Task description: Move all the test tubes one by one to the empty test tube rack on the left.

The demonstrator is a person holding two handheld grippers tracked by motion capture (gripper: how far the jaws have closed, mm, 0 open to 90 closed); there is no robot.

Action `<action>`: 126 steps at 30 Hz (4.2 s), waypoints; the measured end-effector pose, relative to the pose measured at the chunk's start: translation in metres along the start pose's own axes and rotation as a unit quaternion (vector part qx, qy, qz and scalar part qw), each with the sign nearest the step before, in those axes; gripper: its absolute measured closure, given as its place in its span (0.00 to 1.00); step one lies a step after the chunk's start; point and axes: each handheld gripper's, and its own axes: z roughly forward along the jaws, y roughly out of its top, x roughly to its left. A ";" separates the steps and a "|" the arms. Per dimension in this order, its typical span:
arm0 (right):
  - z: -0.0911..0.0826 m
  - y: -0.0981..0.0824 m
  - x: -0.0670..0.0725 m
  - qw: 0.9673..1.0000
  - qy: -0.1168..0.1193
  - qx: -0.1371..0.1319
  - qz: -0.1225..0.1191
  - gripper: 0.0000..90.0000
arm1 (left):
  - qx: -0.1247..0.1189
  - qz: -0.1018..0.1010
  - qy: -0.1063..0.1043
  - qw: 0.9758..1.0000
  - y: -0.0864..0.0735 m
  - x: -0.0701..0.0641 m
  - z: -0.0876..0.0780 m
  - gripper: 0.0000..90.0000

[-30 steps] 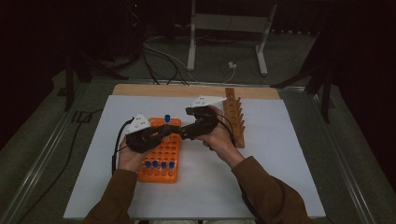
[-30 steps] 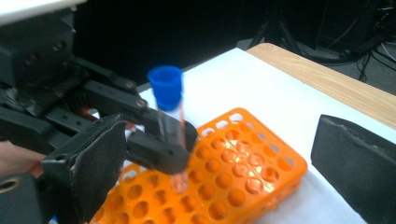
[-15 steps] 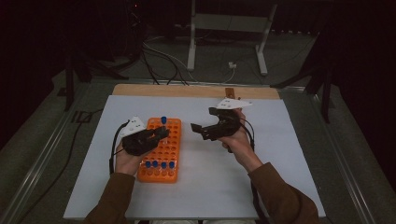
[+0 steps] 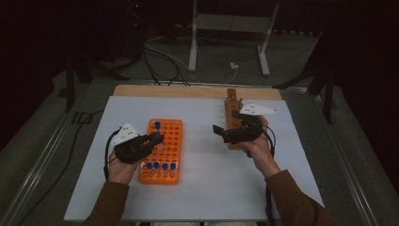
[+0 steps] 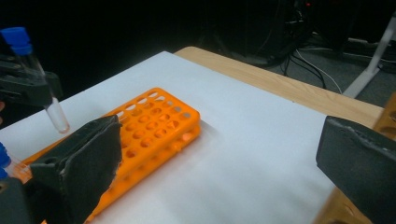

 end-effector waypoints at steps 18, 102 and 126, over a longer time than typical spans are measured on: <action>-0.029 -0.019 -0.012 1.000 -0.027 -0.005 0.004 0.00 | -0.016 -0.024 0.021 0.999 -0.021 0.000 -0.025 0.87; -0.058 -0.058 -0.027 0.999 -0.031 -0.016 0.039 0.00 | 0.060 -0.021 0.000 0.998 -0.072 -0.021 -0.062 0.52; -0.082 -0.086 -0.024 0.997 -0.060 -0.042 0.029 0.00 | -0.060 -0.053 0.122 0.989 -0.037 0.006 -0.067 0.02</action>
